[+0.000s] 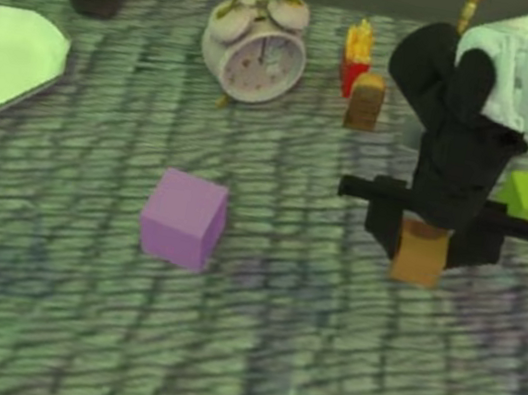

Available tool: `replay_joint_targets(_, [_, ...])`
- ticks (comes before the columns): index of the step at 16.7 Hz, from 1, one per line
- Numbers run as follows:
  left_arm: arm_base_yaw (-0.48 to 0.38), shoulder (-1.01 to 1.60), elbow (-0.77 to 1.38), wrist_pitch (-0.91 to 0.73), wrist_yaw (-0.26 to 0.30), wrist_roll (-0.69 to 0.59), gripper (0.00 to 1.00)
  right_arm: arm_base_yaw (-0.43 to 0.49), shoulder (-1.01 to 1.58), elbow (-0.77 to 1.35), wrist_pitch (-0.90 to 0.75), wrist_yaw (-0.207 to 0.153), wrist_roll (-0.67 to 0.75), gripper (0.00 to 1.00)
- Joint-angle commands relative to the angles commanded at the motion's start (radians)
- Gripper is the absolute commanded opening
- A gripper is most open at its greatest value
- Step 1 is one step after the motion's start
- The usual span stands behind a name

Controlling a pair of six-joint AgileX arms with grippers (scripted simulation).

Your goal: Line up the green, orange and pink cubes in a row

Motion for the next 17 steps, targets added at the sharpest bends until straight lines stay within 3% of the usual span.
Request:
replay_joint_targets(6, [0.0, 0.0, 0.0, 0.0, 0.0, 0.0, 1.0, 0.0, -0.014, 0.017, -0.026, -0.001, 0.0, 0.0])
replay_joint_targets(12, [0.0, 0.0, 0.0, 0.0, 0.0, 0.0, 1.0, 0.1, -0.052, 0.04, -0.088, 0.001, -0.005, 0.0])
replay_joint_targets(17, [0.0, 0.0, 0.0, 0.0, 0.0, 0.0, 1.0, 0.102, -0.051, 0.037, -0.085, 0.001, -0.004, 0.0])
